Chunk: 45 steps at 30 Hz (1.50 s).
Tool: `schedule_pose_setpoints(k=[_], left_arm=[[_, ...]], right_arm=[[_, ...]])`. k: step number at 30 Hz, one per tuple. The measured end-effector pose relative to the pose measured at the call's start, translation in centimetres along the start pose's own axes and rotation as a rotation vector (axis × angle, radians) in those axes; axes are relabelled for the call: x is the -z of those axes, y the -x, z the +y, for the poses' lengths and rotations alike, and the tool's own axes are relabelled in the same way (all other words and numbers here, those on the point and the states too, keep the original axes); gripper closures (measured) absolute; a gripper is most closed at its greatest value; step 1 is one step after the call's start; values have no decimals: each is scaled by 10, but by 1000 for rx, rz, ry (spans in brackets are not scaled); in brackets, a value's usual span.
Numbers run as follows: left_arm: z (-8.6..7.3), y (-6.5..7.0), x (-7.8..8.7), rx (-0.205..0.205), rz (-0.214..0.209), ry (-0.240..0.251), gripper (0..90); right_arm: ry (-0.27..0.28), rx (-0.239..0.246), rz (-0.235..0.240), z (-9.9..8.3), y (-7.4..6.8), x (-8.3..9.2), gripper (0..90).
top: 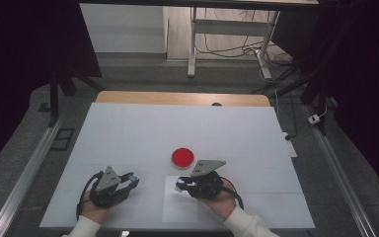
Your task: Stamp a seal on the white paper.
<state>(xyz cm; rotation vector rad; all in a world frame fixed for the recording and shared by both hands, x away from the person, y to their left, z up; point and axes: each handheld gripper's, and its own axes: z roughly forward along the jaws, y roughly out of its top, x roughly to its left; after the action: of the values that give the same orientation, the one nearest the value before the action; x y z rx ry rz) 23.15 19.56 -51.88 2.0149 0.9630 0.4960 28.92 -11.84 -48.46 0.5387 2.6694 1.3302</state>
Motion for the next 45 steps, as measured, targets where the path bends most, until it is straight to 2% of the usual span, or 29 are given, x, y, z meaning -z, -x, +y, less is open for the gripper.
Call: schedule_pose_setpoints(k=[9,21,33,45], left_arm=[[0,0,0,0,0,-1,646],[0,0,0,0,0,0,646],[0,0,0,-1,-1,-1,646],[0,0,0,-1,-3,-2,646]], right_arm=[[-38,-3,-10,-4,2,-2,752],[-71,25,-26,-9,0,-8,752],[-87,50,-39,-12,-1,-13,752],[-94,50,-41,-13,-2,-15,752]])
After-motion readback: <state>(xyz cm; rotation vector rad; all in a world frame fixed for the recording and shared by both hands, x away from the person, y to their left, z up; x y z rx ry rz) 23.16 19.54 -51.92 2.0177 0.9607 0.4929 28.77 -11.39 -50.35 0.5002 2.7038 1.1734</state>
